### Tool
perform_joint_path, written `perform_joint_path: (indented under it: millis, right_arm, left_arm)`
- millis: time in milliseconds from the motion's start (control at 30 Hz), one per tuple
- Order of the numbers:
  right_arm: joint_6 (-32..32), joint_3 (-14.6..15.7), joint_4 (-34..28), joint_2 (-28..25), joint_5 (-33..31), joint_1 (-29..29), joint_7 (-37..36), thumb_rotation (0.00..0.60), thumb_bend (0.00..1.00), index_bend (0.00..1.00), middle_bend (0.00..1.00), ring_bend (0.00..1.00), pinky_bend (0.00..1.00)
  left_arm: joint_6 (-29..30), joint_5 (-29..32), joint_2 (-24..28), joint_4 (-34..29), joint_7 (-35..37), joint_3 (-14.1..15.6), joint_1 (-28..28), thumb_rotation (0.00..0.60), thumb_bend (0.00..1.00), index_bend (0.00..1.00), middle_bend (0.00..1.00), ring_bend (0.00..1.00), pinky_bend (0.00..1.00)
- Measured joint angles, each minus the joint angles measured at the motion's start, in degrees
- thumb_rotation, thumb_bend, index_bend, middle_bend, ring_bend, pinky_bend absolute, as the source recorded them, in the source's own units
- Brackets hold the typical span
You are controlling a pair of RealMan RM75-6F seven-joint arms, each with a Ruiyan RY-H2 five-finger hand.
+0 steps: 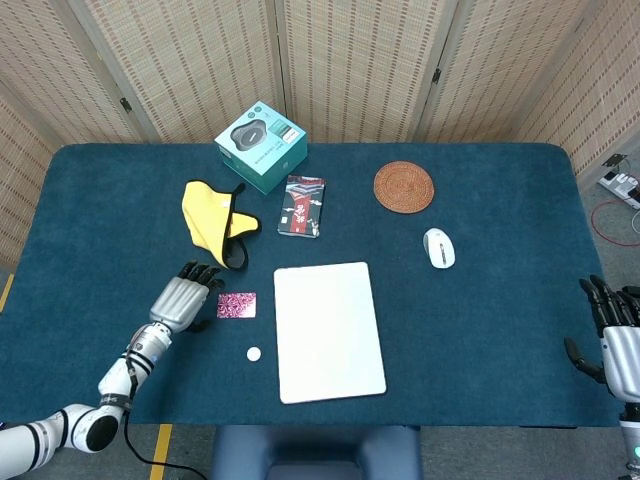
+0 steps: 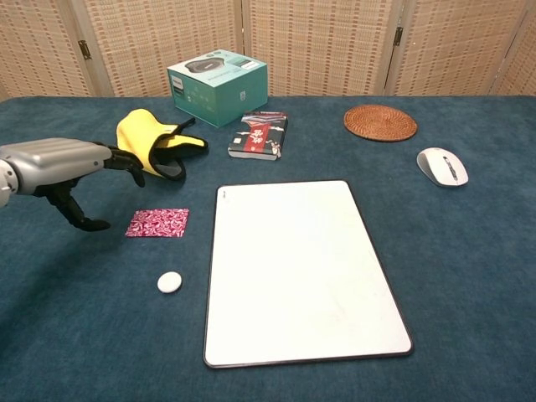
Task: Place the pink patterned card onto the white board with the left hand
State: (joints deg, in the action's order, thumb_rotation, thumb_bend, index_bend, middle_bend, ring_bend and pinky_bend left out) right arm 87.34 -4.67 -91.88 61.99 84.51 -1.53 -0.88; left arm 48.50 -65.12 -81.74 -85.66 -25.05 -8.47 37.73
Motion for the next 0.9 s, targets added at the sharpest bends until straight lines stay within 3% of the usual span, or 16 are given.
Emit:
perform_joint_path:
  millis: [900]
  right_arm:
    - [0.63,-0.07,0.59,-0.29,-0.57,0.83,-0.85,0.6,0.37,0.02,0.08,0.14,0.11]
  left_arm:
    - [-2.37,13.18,-6.41,5.73,-4.41,1.28,6.67,0.6,0.35,0.28,0.1,0.06,0.0]
